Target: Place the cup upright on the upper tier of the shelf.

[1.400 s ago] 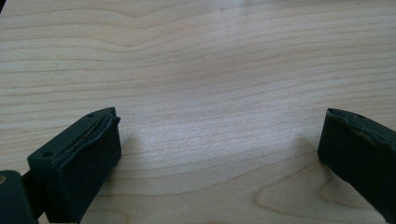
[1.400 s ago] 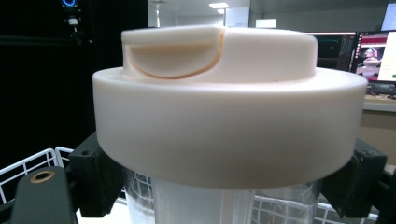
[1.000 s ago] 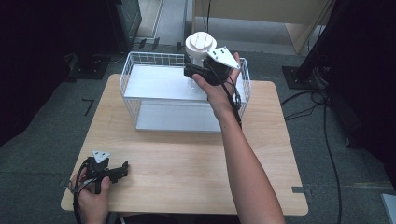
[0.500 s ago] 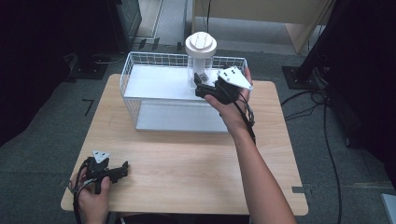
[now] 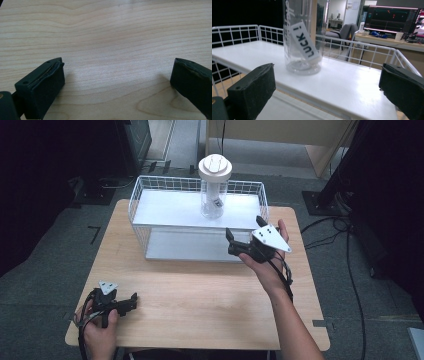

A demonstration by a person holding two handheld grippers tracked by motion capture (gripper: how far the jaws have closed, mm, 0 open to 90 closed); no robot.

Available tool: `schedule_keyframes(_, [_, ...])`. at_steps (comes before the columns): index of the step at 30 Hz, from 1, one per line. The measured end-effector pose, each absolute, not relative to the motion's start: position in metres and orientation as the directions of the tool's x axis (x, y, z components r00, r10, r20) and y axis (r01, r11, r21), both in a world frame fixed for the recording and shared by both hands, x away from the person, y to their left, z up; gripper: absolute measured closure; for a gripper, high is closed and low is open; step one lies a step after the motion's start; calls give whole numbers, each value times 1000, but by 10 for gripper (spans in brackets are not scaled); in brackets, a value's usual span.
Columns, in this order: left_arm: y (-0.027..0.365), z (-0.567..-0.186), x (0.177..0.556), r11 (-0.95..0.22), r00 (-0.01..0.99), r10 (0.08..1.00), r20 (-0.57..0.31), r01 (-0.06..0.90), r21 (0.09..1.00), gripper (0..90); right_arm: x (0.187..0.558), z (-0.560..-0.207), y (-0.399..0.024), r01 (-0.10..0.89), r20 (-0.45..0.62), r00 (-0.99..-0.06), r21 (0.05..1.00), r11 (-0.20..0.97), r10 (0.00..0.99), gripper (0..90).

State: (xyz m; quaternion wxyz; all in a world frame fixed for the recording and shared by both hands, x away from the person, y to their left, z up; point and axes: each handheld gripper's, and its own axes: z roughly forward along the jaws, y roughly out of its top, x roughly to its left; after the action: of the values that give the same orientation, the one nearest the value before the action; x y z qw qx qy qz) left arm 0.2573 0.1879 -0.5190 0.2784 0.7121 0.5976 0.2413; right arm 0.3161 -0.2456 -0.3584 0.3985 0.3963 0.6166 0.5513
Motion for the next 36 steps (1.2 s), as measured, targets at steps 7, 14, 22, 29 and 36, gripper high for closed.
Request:
schedule_keyframes(7, [188, -519, 257, -131, 170, 985, 10, 718, 684, 0, 295, -380, -264, 64, -68, -345, 993, 96, 936, 10])
schedule_keyframes(14, [188, -519, 257, -129, 169, 986, 9, 717, 685, 0, 284, -403, -282, 110, -58, -314, 989, 97, 948, 10])
schedule_keyframes(22, [188, -519, 257, -131, 170, 985, 10, 718, 684, 0, 272, -431, -300, 166, -40, -282, 982, 90, 959, 10])
schedule_keyframes(29, [188, -519, 257, -130, 170, 985, 9, 718, 684, 0, 263, -455, -316, 215, -34, -254, 973, 90, 967, 10])
schedule_keyframes(36, [188, -519, 257, -130, 169, 985, 9, 718, 684, 0, 249, -479, -335, 286, -20, -217, 955, 83, 976, 10])
